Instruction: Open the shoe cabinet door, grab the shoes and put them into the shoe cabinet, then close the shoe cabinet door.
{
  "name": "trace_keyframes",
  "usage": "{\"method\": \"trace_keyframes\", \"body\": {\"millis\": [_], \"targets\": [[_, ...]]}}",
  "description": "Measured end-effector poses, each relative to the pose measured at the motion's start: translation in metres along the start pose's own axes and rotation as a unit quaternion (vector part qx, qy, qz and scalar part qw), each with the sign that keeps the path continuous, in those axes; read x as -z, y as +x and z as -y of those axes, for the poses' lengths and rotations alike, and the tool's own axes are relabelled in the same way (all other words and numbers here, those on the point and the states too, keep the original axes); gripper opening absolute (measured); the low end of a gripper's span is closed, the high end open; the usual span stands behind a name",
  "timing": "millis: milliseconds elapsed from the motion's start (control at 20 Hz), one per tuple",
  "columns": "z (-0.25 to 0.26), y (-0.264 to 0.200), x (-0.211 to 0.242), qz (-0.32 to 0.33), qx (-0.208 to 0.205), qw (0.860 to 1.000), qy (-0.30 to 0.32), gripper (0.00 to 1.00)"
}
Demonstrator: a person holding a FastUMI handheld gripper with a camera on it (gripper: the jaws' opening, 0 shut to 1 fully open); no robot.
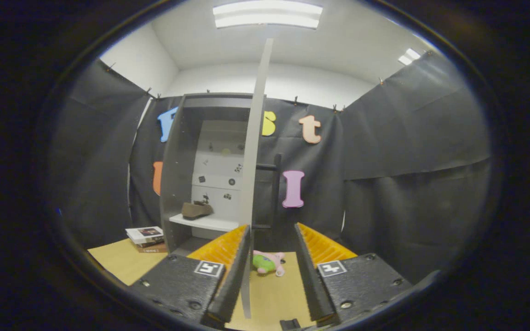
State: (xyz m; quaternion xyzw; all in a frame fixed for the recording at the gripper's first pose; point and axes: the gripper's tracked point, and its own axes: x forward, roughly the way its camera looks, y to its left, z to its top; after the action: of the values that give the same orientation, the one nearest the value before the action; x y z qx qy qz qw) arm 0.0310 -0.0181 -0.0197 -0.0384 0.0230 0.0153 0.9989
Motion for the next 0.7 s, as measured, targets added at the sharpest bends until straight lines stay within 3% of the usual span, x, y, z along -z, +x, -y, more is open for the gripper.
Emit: {"method": "trace_keyframes", "body": {"millis": [50,200,500,700], "targets": [[-0.008,-0.008,-0.003,0.012,-0.007,1.000,0.005,0.79],[-0.033,-0.022,-0.015,0.044,-0.026,0.998,0.025,1.00],[-0.077,-0.007,0.009,0.025,-0.040,0.995,0.089,1.00],[-0.118,0.015,0.038,-0.013,-0.081,0.991,0.102,0.99]]}}
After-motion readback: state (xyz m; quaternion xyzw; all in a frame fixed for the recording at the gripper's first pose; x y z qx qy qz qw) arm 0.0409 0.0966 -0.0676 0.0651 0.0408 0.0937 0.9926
